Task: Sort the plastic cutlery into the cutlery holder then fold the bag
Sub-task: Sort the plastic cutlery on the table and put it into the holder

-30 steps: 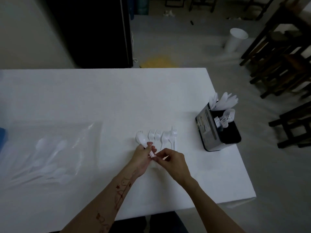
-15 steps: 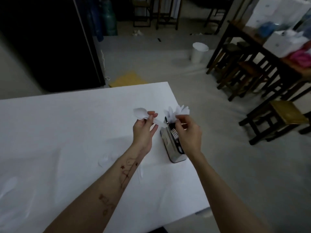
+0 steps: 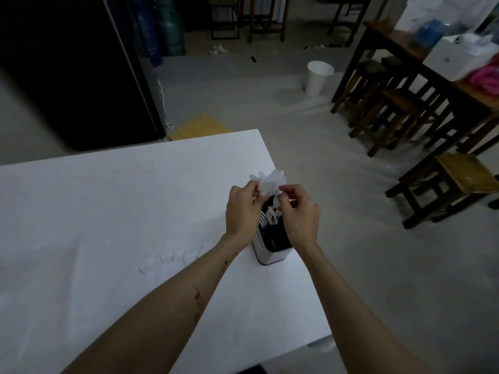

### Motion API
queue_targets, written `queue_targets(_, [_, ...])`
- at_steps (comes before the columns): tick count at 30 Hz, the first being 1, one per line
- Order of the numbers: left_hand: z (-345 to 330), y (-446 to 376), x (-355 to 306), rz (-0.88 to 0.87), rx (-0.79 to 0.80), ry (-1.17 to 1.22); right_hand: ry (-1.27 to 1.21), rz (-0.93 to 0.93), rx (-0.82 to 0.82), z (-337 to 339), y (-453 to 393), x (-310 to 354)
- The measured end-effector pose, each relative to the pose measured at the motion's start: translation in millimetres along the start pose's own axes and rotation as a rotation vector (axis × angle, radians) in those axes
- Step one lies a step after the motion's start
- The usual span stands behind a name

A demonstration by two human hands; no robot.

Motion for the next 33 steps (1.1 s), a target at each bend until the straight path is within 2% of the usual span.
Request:
queue_targets(5, [-3.4,5.2,0.4,-0.095,0.009,-0.176,0.016,0.009,0.005,-0.8,2.0,-2.1])
queue_targets(11, [-1.7,10.6,3.4,-0.095,0.064,-0.088,0.027,0.017,-0.002,-0.7,6.8,0.6])
queue_targets(17, [53.3,32.8,37.8,-0.048,-0.077,-0.020,-0.031,0.155,-0.022,-11.1,39.3,29.9])
queue_targets(21, [98.4,68.4,95.2,0.056,-0.114,-0.092,0.000,0.261,0.218,-70.1,103.5,27.9])
queue_targets(24, [121.7,98.9,146.2,0.125,-0.076,-0.175,0.198,0.139,0.407,-115.6,151.8,-21.2])
queue_targets(28, [148.4,131.8,192.1,0.176,-0.044,-0.225,0.498,-0.029,0.565,-139.7,200.4,-70.0])
queue_targets(30, [157.6,142.0,203.4,0.194,-0.024,-0.225,0.562,-0.074,0.569,-142.1,211.9,-77.2])
queue_targets(33, [165.5,150.8,210.1,0.203,0.020,-0.203,0.559,-0.244,0.484,-139.8,215.5,-90.4])
Point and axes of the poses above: each hand's wrist, its own y-axis away from the middle knuckle, its own z-axis out of the back of the hand, x = y × z, the point moved 10 cm from there along -y, towards the middle knuckle, and after that the axes turned 12 degrees about -x, right-handed, at the moved point
